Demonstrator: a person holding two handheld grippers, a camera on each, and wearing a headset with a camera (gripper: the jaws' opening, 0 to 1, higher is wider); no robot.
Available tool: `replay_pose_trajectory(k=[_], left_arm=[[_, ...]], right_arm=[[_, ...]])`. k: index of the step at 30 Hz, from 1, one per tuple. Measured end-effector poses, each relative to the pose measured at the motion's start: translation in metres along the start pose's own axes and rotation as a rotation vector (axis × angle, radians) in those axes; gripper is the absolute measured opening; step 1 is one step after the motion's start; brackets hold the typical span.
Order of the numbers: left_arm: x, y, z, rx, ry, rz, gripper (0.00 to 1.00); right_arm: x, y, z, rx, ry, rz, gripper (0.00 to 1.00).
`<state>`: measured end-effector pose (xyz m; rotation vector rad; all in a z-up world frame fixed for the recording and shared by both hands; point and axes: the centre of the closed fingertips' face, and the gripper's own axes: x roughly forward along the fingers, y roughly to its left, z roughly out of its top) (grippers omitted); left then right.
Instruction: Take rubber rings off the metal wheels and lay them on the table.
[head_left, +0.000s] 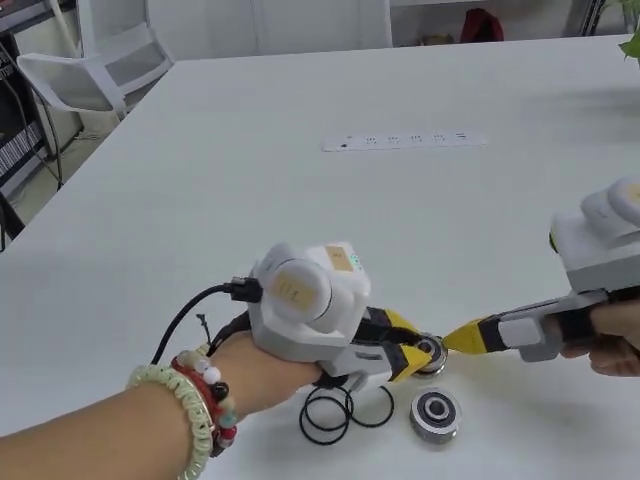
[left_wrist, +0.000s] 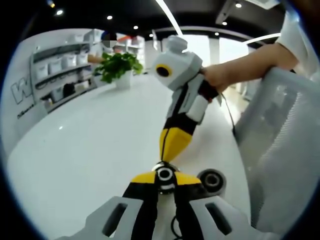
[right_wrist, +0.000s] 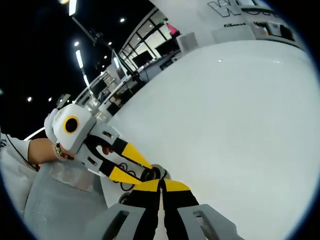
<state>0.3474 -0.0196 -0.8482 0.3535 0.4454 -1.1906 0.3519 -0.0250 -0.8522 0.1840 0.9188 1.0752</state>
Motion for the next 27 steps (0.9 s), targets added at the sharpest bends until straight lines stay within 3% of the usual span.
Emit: replay_pose_trajectory(k=[6,12,27], left_arm=[[-0.001,0.001,-0.001,0.032,0.008,0.007,0.12],[-0.003,0.004,-0.003,0.028,0.010,0.014,0.12],[-0.003,0.006,-0.003,0.034,0.006,0.018,0.12]], right_arm=[[0.003,0.004,0.001,-0.025,0.032,-0.033,0.00],[0.007,0.010,0.001,-0.047,0.047,-0.026,0.00],[0.007,0.014,0.003,-0.054,0.038,-0.023,0.00]])
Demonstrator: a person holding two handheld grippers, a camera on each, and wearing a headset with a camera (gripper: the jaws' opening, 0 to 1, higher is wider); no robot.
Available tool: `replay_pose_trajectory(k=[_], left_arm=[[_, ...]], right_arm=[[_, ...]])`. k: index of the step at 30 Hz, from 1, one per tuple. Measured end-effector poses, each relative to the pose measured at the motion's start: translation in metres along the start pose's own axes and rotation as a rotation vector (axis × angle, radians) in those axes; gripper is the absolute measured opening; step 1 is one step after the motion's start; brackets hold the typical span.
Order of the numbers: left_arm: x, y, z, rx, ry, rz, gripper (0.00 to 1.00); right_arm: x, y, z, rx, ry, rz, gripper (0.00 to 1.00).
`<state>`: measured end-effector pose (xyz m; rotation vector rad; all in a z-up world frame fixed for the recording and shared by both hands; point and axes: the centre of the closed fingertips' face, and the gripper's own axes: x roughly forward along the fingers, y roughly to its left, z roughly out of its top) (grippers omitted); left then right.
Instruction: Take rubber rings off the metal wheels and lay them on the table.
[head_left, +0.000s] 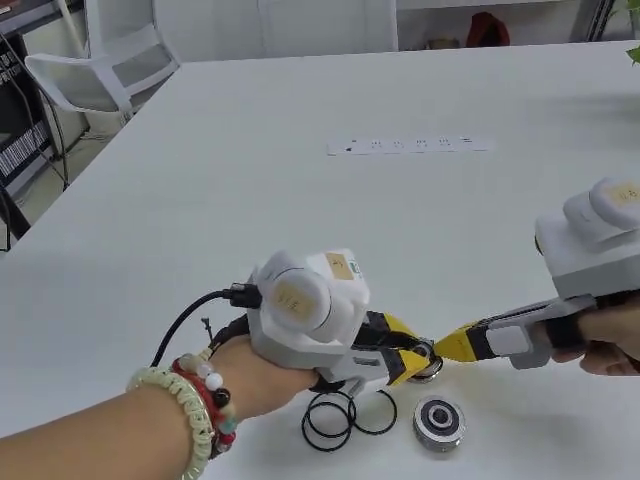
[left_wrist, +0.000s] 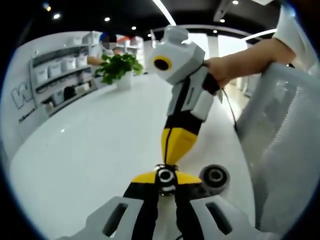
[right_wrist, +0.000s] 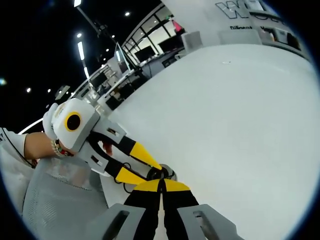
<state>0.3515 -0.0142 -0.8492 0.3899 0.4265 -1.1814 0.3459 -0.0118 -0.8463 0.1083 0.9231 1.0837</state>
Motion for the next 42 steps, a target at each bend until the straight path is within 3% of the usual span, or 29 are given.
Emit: replay_pose_trajectory(k=[7,15,19,22,24,27,36,42], left_arm=[[0.000,0.000,0.001,0.001,-0.002,0.002,0.12],[0.000,0.001,0.001,-0.001,-0.005,0.005,0.12],[0.000,0.001,0.001,-0.003,-0.012,0.008,0.12],[0.000,0.001,0.001,-0.025,-0.019,0.015,0.12],[0.000,0.000,0.002,-0.056,-0.033,0.012,0.13],[0.000,0.000,0.002,-0.030,-0.028,0.009,0.13],[0.001,-0.002,0.004,-0.024,0.004,-0.013,0.16],[-0.006,-0.001,0.021,-0.023,-0.033,-0.012,0.20]], right_arm=[[0.001,0.003,0.002,-0.013,-0.006,0.006,0.00],[0.001,0.015,0.012,-0.016,-0.050,0.069,0.00],[0.000,0.012,0.010,-0.031,-0.047,0.061,0.00],[-0.001,0.000,0.007,-0.071,-0.024,-0.009,0.00],[0.000,0.004,0.008,-0.088,-0.029,0.000,0.00],[0.001,0.000,0.006,-0.114,-0.013,-0.021,0.00],[0.000,-0.004,0.005,-0.106,-0.010,-0.033,0.00],[-0.002,-0.010,0.005,-0.090,-0.014,-0.048,0.00]])
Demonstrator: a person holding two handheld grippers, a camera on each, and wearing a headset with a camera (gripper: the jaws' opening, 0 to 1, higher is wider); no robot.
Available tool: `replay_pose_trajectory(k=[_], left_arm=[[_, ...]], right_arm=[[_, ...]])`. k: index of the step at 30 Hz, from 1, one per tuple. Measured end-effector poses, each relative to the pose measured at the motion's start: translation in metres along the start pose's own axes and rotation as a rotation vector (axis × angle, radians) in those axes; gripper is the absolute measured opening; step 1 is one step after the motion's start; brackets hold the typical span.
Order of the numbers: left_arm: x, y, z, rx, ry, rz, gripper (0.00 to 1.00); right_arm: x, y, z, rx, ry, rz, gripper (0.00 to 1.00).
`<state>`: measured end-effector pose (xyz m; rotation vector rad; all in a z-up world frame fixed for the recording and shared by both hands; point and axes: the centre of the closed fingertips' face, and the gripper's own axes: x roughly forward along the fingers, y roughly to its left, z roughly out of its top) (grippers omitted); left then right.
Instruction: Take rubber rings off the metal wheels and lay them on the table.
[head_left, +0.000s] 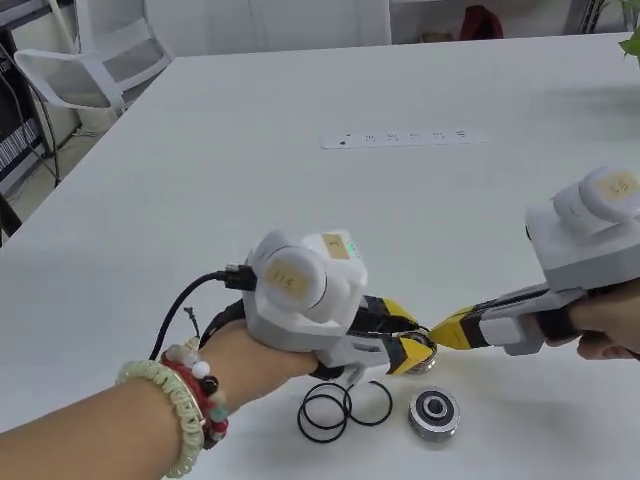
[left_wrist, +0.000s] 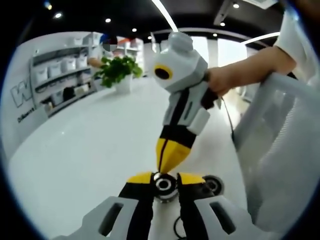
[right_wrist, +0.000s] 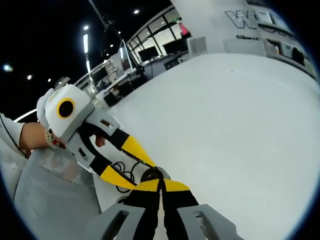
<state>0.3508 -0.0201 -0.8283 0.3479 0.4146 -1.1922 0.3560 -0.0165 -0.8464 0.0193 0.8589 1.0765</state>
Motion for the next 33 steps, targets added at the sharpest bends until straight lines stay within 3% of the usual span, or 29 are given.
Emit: replay_pose_trajectory(k=[8,15,18,24,28,33], left_arm=[[-0.009,-0.004,0.025,0.017,-0.052,-0.016,0.36],[-0.020,-0.007,0.029,0.037,-0.030,-0.052,0.48],[-0.030,-0.005,0.031,0.001,-0.020,-0.068,0.51],[-0.051,0.005,0.042,-0.004,-0.034,-0.040,0.55],[-0.071,0.010,0.052,-0.041,-0.069,-0.020,0.58],[-0.099,0.013,0.058,-0.029,-0.086,0.024,0.61]], right_arm=[[-0.005,-0.004,0.008,0.034,-0.040,-0.006,0.00],[-0.007,-0.003,0.011,0.044,-0.057,-0.003,0.00],[-0.009,-0.001,0.015,0.047,-0.069,0.001,0.00],[-0.013,0.004,0.026,0.040,-0.105,0.011,0.00],[-0.014,0.006,0.030,0.037,-0.120,0.017,0.00],[-0.013,0.010,0.034,0.030,-0.127,0.029,0.00]])
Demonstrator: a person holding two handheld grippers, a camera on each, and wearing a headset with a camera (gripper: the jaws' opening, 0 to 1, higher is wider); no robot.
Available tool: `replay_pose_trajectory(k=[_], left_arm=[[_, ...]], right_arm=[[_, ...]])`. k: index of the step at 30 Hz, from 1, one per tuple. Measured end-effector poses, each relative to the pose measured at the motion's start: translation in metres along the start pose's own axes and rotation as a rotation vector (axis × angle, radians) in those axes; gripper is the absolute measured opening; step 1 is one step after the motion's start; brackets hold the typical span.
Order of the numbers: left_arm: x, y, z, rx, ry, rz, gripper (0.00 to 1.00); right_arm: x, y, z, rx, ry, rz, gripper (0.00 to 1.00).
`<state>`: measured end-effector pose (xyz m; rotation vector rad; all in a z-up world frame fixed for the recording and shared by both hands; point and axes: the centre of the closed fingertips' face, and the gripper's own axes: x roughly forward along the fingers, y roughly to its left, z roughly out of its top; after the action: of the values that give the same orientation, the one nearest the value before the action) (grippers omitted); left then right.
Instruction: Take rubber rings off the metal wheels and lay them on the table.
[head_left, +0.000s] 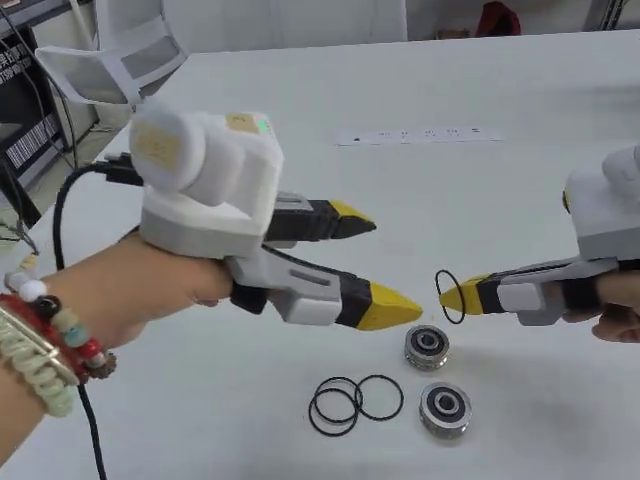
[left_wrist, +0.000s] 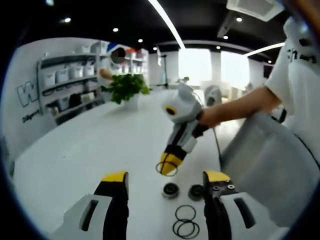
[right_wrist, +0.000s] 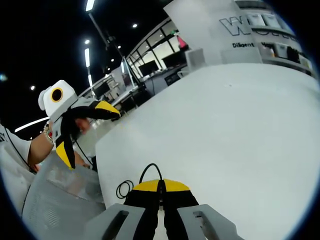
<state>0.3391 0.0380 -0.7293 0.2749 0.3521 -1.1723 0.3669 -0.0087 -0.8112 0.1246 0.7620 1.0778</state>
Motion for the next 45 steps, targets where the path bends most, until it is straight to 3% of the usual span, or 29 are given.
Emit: replay_pose_trajectory(k=[6,12,17,22,34,40,45], left_arm=[[-0.039,0.005,0.009,0.010,-0.032,0.089,0.66],[-0.072,0.008,0.007,-0.010,-0.052,0.174,0.71],[-0.093,0.007,0.001,-0.039,-0.070,0.235,0.76],[-0.110,0.000,-0.017,-0.037,-0.040,0.277,0.80],[-0.132,-0.011,-0.053,-0.173,-0.045,0.368,0.89],[-0.134,-0.016,-0.064,-0.207,-0.023,0.390,0.93],[-0.133,-0.019,-0.065,-0.230,-0.031,0.404,0.99]], right_arm=[[0.003,0.009,0.005,-0.024,-0.005,0.018,0.00],[0.008,0.018,0.005,-0.051,0.008,0.042,0.00],[0.011,0.024,0.005,-0.068,0.015,0.056,0.00],[0.014,0.032,0.005,-0.083,0.022,0.081,0.00],[0.025,0.042,-0.006,-0.163,0.079,0.088,0.00],[0.033,0.051,-0.013,-0.199,0.108,0.109,0.00],[0.040,0.050,-0.023,-0.249,0.145,0.097,0.00]])
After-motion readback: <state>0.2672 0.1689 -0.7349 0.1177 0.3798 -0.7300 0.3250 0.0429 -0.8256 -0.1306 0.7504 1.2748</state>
